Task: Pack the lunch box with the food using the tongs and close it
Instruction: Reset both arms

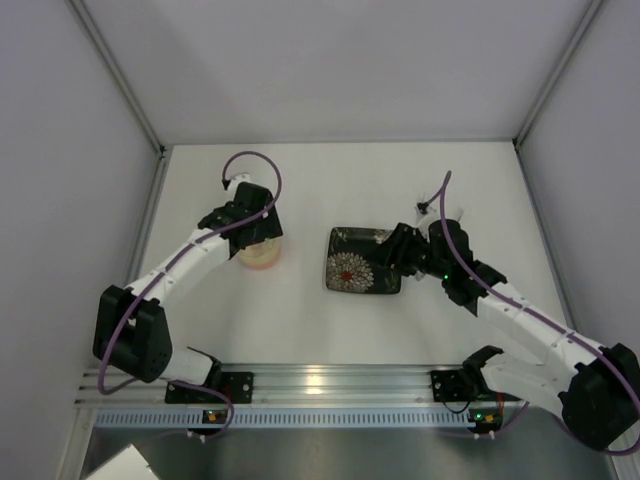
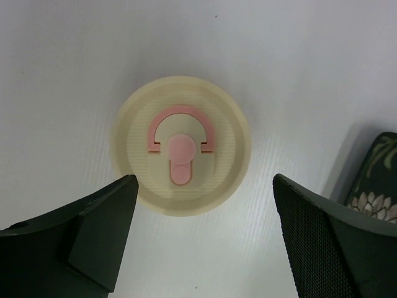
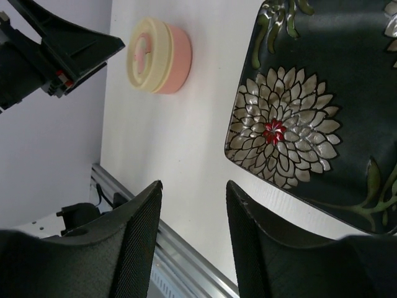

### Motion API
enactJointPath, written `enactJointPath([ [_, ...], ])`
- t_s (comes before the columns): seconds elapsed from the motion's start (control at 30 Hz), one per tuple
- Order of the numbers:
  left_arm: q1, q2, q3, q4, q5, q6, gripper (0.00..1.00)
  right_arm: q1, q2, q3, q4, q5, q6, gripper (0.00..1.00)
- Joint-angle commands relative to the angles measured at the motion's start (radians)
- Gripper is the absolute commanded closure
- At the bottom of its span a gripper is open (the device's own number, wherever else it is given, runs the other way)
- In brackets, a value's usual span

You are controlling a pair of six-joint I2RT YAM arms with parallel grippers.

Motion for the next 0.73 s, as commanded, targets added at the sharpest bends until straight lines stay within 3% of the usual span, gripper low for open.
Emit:
enactJointPath([
  [0.0, 0.003, -0.081, 0.063, 0.097, 0.059, 0.033, 0.05, -0.01, -0.015, 0.12, -0.101, 0.054, -0.075, 0.54],
  [0.2, 0.006, -0.09, 0.222, 0.079, 0.233, 0.049, 0.01, -0.01, -0.023, 0.323, -0.276, 0.251, -0.242, 0.4],
  [0.33, 0.02, -0.093, 0.304, 0.042, 0.279, 0.055, 0.01, -0.012, -0.009, 0.444, -0.339, 0.452, -0.348, 0.01],
  [0.53, 0.029, -0.069, 0.381, 0.013, 0.277, 0.079, 0.01, -0.013, 0.029, 0.572, -0.33, 0.612, -0.434, 0.0],
  [0.7, 0.037, -0.041, 0.433, 0.014, 0.265, 0.09, 0.01, -0.017, 0.109, 0.647, -0.295, 0.632, -0.502, 0.0],
])
